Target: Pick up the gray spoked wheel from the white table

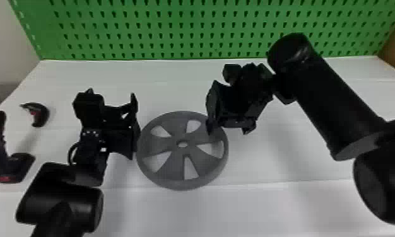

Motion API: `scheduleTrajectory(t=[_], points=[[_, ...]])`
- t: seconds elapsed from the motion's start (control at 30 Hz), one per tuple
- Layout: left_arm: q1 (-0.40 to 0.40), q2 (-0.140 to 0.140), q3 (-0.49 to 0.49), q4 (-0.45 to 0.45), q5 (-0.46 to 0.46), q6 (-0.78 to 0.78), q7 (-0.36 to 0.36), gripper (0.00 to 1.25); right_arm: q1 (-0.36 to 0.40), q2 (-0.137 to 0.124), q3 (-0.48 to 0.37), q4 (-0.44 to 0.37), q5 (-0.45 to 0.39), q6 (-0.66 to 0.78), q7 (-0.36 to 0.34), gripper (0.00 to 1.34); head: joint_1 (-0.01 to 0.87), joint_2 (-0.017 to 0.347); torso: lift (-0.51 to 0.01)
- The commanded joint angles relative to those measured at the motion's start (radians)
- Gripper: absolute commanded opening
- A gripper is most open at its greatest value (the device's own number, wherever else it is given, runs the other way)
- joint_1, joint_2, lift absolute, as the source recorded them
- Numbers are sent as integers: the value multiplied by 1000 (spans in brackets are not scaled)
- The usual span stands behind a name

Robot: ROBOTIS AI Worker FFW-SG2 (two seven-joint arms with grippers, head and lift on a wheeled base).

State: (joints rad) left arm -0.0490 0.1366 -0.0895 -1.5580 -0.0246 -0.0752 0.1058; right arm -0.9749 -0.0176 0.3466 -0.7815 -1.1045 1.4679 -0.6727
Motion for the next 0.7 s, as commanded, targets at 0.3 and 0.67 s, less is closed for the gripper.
scheduleTrajectory(t=[0.3, 0.67], points=[[0, 1, -4, 1, 0, 0, 0, 1121, 8, 18, -89, 39, 8, -32, -91, 1233, 769, 38, -107], [-6, 3, -10, 6, 3, 0, 0, 1121, 51, 18, -196, 34, 9, -61, -127, 1233, 769, 38, -107]])
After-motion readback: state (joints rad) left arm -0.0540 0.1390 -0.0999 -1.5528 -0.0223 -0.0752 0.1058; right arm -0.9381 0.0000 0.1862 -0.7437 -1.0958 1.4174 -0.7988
